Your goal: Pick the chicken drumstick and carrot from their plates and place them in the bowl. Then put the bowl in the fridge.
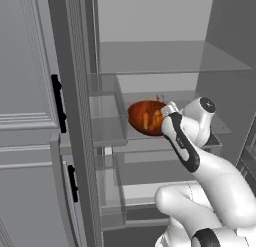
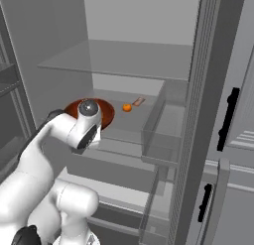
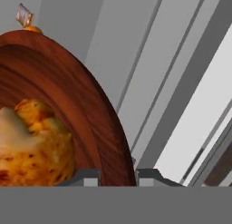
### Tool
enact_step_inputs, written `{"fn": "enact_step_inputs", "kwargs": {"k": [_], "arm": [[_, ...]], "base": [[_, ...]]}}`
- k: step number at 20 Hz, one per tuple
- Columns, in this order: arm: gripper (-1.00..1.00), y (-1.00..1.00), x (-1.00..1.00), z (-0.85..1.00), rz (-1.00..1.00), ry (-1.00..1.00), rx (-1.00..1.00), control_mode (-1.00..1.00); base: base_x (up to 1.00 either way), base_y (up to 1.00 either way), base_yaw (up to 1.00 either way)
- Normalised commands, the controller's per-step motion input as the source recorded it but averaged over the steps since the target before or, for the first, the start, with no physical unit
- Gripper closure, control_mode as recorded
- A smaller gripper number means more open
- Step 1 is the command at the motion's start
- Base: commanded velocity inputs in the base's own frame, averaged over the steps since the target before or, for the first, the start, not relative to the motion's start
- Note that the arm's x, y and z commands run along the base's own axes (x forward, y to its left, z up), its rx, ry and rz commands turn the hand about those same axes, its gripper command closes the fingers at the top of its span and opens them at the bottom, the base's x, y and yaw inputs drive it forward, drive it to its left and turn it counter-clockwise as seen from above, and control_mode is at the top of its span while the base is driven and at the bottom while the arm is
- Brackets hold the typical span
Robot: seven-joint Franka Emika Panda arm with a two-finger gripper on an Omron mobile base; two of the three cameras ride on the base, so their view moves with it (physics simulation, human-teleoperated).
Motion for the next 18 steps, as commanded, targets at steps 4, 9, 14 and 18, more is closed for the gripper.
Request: {"fn": "enact_step_inputs", "kwargs": {"k": [4, 9, 14, 18], "arm": [[1.00, 0.09, 0.44, -0.32, 0.05, 0.00, 0.00, -1.00], [1.00, 0.24, 0.44, -0.38, 0.01, 0.00, 0.00, -1.00], [1.00, 0.18, 0.37, -0.31, 0.00, 0.00, 0.00, -1.00], [1.00, 0.00, 0.28, -0.26, 0.00, 0.00, 0.00, -1.00]], "base": [[0.00, 0.00, 0.00], [0.00, 0.00, 0.00], [0.00, 0.00, 0.00], [0.00, 0.00, 0.00]]}}
